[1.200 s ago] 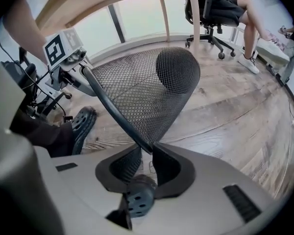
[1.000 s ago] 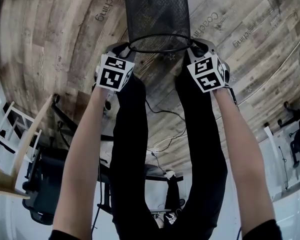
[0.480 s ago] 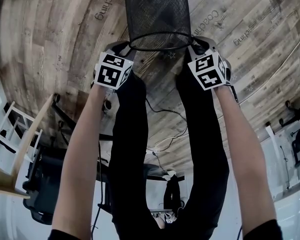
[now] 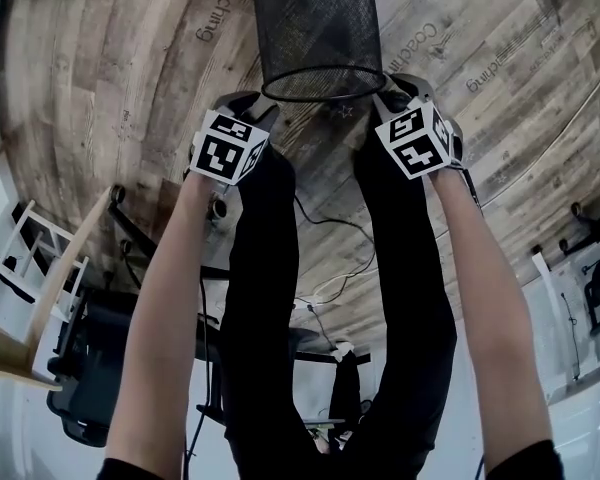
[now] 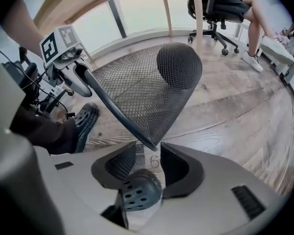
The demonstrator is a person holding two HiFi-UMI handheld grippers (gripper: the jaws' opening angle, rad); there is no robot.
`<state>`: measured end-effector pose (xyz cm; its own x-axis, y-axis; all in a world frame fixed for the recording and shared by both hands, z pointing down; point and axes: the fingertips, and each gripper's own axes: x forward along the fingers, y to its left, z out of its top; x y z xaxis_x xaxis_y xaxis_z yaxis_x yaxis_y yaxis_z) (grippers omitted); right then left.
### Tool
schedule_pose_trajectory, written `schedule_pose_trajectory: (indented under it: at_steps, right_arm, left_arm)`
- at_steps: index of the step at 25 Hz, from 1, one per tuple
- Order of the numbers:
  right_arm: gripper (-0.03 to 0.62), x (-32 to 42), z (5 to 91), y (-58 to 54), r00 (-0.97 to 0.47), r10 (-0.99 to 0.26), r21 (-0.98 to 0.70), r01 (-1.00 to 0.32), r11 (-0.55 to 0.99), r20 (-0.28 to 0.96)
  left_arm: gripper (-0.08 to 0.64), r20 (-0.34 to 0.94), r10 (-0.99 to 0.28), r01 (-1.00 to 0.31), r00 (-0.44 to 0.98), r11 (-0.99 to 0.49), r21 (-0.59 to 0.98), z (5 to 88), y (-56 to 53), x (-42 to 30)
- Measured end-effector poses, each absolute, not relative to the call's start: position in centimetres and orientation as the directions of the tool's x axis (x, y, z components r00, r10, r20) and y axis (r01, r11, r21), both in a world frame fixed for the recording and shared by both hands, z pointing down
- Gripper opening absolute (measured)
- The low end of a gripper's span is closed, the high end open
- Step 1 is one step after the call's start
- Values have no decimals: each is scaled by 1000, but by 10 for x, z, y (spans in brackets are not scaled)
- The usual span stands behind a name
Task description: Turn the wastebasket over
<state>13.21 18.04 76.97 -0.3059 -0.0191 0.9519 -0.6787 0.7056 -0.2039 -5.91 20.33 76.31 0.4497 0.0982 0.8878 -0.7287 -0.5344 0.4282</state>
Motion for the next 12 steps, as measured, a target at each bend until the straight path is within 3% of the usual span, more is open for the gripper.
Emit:
schedule_pose_trajectory:
  at_steps: [6,12]
  right_arm:
    - [238,128,745,188,-370,61,-313,-674,669,927]
    - [258,133,710,172,-418,69,-361,-679,639,906]
  left_arm:
    - [163,880,118,-728,460,-517,450,743,205,-59]
    - [169,863,57,-759,502,-449,471,710,175,-57]
